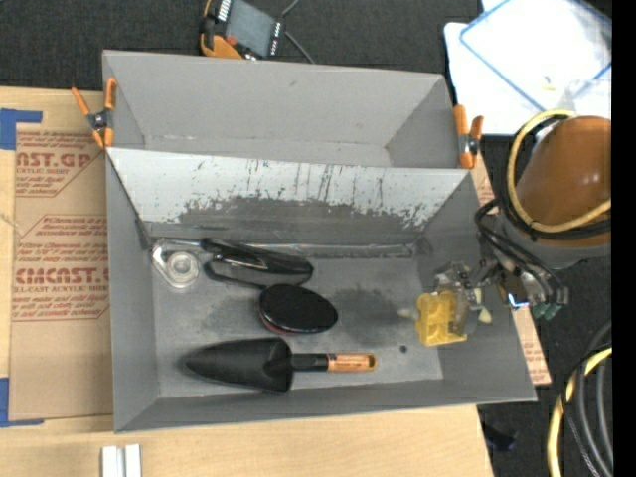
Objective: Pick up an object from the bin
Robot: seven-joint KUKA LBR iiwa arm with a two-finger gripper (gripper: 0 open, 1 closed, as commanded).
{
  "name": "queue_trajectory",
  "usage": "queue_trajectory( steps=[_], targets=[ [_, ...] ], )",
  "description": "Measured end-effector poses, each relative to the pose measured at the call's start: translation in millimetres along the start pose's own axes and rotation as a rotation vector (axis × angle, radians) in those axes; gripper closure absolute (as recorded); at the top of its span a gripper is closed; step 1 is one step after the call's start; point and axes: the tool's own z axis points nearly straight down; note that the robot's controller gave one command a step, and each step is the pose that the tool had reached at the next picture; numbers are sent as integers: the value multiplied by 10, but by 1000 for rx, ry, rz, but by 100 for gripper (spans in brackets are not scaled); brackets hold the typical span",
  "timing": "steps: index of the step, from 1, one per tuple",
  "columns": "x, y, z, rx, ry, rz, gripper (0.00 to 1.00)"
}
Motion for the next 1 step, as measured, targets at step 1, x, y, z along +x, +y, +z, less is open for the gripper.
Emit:
queue_trajectory(
  steps=[1],
  targets=[
    [-179, 62, -211, 3, -13, -15, 0]
  ],
)
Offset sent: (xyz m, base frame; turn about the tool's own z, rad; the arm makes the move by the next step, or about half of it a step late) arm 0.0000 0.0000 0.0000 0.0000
